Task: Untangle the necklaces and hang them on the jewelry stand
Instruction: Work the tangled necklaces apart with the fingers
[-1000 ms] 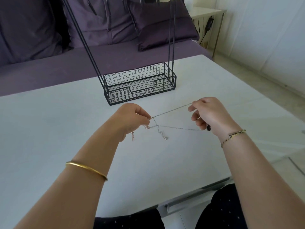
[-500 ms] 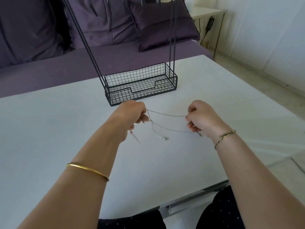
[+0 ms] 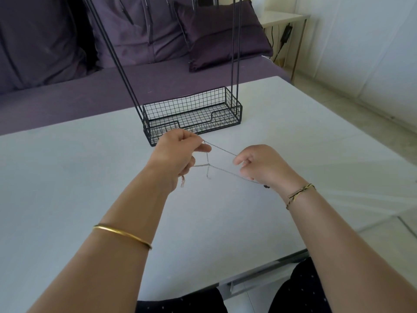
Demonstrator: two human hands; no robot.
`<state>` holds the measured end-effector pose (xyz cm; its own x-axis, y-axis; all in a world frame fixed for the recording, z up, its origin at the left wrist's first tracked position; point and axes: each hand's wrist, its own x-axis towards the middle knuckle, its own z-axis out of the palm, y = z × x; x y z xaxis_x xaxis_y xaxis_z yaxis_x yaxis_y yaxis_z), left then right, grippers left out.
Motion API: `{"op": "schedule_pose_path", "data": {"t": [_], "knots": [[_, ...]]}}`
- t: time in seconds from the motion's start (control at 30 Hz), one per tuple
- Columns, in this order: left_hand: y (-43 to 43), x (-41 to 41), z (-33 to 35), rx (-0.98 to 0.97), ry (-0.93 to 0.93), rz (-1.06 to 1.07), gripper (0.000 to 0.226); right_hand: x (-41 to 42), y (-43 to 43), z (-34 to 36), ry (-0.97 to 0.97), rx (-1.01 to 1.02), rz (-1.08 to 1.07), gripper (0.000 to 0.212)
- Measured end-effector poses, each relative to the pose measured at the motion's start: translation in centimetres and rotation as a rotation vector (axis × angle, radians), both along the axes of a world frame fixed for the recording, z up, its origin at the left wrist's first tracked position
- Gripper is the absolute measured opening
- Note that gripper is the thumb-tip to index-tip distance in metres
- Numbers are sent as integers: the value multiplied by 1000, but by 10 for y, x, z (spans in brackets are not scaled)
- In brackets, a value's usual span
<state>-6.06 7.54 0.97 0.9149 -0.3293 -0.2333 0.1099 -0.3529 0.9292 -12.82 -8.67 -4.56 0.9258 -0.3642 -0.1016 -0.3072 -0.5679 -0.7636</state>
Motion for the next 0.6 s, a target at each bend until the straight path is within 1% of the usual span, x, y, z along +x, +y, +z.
{"op": "schedule_pose_path", "data": {"t": [0.17, 0.33, 0.43, 0.53, 0.6], "knots": [[1, 0, 0, 44, 33, -23, 9, 2, -2, -6, 70, -74, -12, 40], [-1, -3, -1, 130, 95, -96, 12, 1, 0, -4, 105, -220, -34, 55], [-2, -3, -3, 210, 34, -126, 10, 0, 0, -3, 117, -309, -53, 59], [1, -1, -8, 276, -68, -154, 6, 0, 0, -2, 122, -408, -73, 62], [2, -1, -11, 304, -130, -180, 4, 0, 1, -2, 129, -432, -68, 63]]}}
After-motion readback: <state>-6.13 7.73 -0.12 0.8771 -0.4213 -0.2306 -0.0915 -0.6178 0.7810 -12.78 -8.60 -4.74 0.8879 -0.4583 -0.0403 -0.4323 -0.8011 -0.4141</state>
